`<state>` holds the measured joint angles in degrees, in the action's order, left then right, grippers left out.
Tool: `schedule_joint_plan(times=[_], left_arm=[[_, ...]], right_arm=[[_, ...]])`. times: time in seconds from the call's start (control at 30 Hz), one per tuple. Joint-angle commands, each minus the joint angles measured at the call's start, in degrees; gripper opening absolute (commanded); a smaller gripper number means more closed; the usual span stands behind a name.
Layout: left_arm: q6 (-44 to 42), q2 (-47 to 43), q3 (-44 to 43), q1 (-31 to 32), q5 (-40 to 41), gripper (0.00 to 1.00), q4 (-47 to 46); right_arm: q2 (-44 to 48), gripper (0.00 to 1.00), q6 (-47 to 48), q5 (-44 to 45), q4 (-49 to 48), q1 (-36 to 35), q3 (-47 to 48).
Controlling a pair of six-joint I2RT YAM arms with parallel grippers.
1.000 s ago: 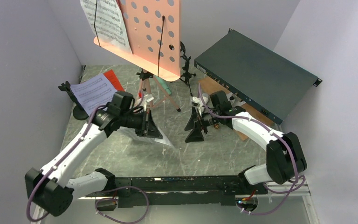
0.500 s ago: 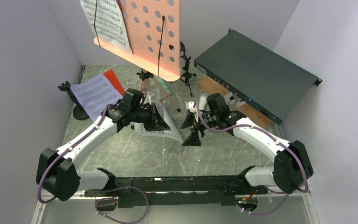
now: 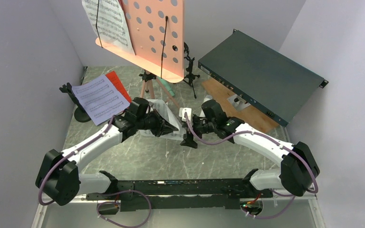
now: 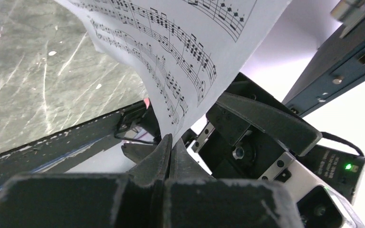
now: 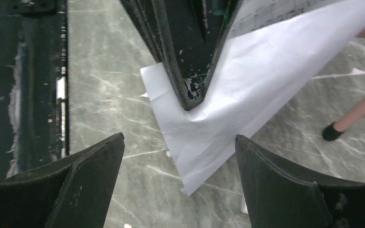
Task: Pack up the instrument practice props
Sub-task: Place the sheet music at the center of the board.
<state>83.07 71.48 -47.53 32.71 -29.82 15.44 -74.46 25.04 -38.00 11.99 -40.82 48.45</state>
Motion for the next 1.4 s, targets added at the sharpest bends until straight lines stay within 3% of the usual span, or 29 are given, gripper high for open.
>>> schedule_joint_plan(times=[0.0, 0.07, 0.23, 0.43, 0.57, 0.63, 0.7, 0.77, 0.93, 1.1, 1.37], left_arm=[[10.64, -2.54, 1.26, 0.57, 2.90, 0.00, -7.96], [11.49, -2.50, 1.12, 0.88, 2.93, 0.00, -8.58], [13.22, -2.30, 2.98, 1.13, 3.50, 0.00, -12.26], [16.47, -3.03, 6.89, 1.13, 4.02, 0.14, -19.91], [16.24, -4.15, 8.05, 1.13, 4.57, 0.23, -21.60], [15.58, -5.19, 8.68, 1.13, 5.36, 0.34, -22.00], [14.93, -6.90, 9.57, 1.02, 6.61, 0.56, -21.03], [14.23, -9.03, 10.21, 1.00, 8.15, 0.72, -19.31], [10.35, -14.76, 11.81, -0.19, 10.64, 0.97, -12.63], [-0.23, -21.02, 14.42, -1.25, 14.22, 1.00, -8.83], [-18.22, -28.91, 25.02, -1.68, 12.31, 0.99, -21.89]], right_arm=[[1.01, 0.89, -0.86, 9.75, -4.94, -0.96, -0.48], [1.01, 0.87, -1.71, 12.79, -6.12, -1.09, -0.71], [0.44, 0.69, -3.68, 16.40, -8.75, -1.43, -1.09], [-0.28, 0.43, -6.53, 19.17, -11.14, -1.72, -1.29], [-1.53, 0.14, -11.22, 18.61, -13.06, -1.19, -1.29], [-2.26, 0.02, -13.44, 17.76, -13.66, -0.46, -1.17], [-2.73, 0.00, -15.88, 16.37, -14.36, 0.69, -1.32], [-2.80, 0.00, -17.87, 14.44, -14.69, 2.04, -1.29], [-2.36, 0.00, -23.73, 6.54, -15.84, 7.30, -1.51], [-1.26, 0.00, -31.81, -5.83, -18.69, 13.35, -2.22], [0.08, 0.00, -48.27, -20.68, -27.76, 17.77, -3.34]])
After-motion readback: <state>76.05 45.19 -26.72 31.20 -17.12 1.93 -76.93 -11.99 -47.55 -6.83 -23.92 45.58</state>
